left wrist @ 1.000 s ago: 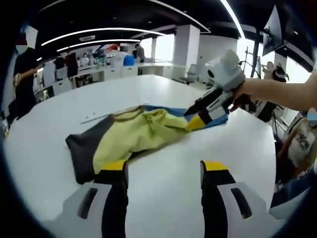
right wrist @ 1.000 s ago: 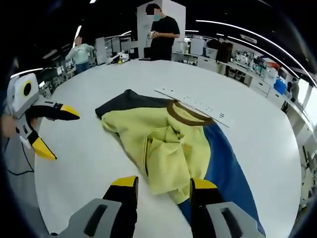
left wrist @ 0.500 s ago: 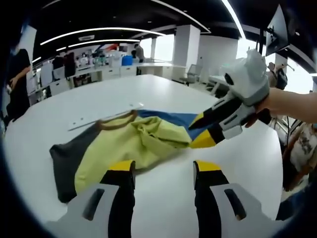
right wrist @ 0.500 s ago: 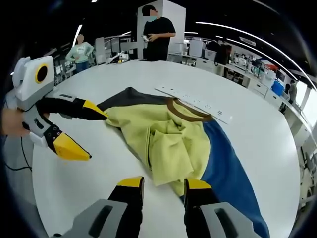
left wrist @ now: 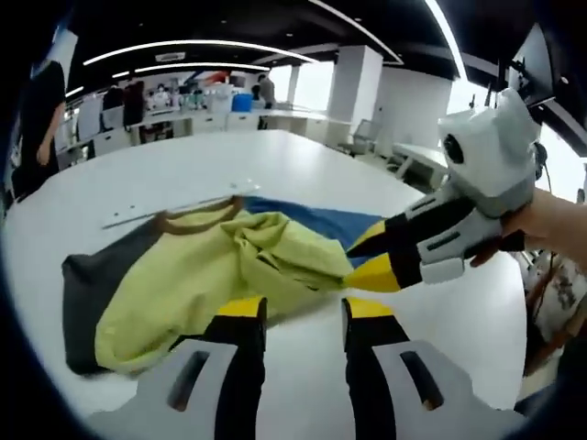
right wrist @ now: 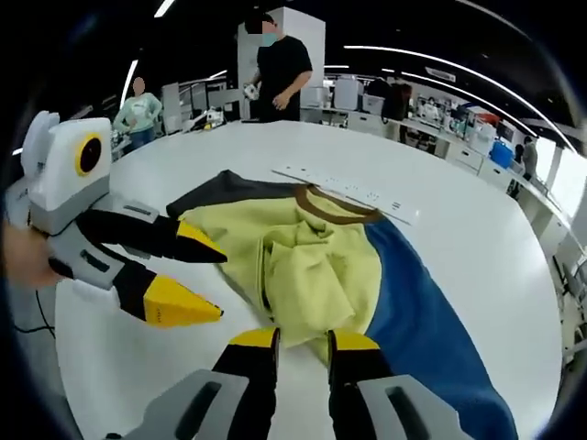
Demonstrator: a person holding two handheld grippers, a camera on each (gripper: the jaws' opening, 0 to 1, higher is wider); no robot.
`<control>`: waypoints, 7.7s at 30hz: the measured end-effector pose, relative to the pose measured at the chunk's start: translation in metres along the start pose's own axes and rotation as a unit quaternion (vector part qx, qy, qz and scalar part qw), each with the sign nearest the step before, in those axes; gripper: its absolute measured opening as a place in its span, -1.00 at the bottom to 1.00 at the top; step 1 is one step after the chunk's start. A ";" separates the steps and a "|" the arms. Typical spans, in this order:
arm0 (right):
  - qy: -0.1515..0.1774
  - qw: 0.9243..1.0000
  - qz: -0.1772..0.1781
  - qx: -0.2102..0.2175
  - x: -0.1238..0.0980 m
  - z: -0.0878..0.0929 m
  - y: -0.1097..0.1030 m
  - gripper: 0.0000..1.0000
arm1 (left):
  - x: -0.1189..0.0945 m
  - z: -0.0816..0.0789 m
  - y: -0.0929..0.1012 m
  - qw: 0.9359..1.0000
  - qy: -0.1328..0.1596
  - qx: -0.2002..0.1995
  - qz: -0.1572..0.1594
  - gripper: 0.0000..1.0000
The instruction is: Fold the garment on the visible template until the final outline fits inside the template.
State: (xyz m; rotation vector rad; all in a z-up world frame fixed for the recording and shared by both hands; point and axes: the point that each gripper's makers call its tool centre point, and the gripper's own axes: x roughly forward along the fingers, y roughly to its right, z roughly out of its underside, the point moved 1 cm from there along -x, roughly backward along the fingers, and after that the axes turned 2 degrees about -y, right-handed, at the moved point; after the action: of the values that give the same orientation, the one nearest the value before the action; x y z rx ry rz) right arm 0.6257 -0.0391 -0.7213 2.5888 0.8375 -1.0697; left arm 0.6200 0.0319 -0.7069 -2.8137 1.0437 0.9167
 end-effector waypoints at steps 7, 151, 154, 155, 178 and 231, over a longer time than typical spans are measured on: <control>0.001 1.000 0.012 0.008 0.003 0.002 0.006 -0.79 | 0.012 0.000 -0.004 0.999 -0.006 -0.043 -0.019 -0.49; -0.061 0.989 -0.134 -0.016 -0.109 0.088 -0.150 -0.46 | -0.198 0.123 0.027 0.991 -0.111 -0.065 -0.031 -0.22; -0.062 0.991 -0.120 -0.003 -0.112 0.087 -0.139 -0.43 | -0.203 0.124 0.020 0.990 -0.107 -0.076 -0.043 -0.19; -0.061 0.992 -0.113 -0.001 -0.112 0.087 -0.134 -0.43 | -0.204 0.124 0.019 0.990 -0.106 -0.078 -0.044 -0.19; -0.096 0.994 -0.041 0.012 -0.084 0.118 -0.101 -0.63 | -0.207 0.168 -0.029 0.979 -0.164 -0.039 -0.118 -0.53; -0.099 0.994 -0.023 0.048 -0.074 0.122 -0.106 -1.00 | -0.167 0.131 -0.002 0.988 -0.083 -0.100 -0.085 -0.99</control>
State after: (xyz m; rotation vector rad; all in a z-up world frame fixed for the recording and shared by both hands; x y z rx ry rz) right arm 0.4514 -0.0327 -0.7545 2.4969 0.8195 -1.3855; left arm 0.4518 0.1587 -0.7282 -2.8618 0.7156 1.2734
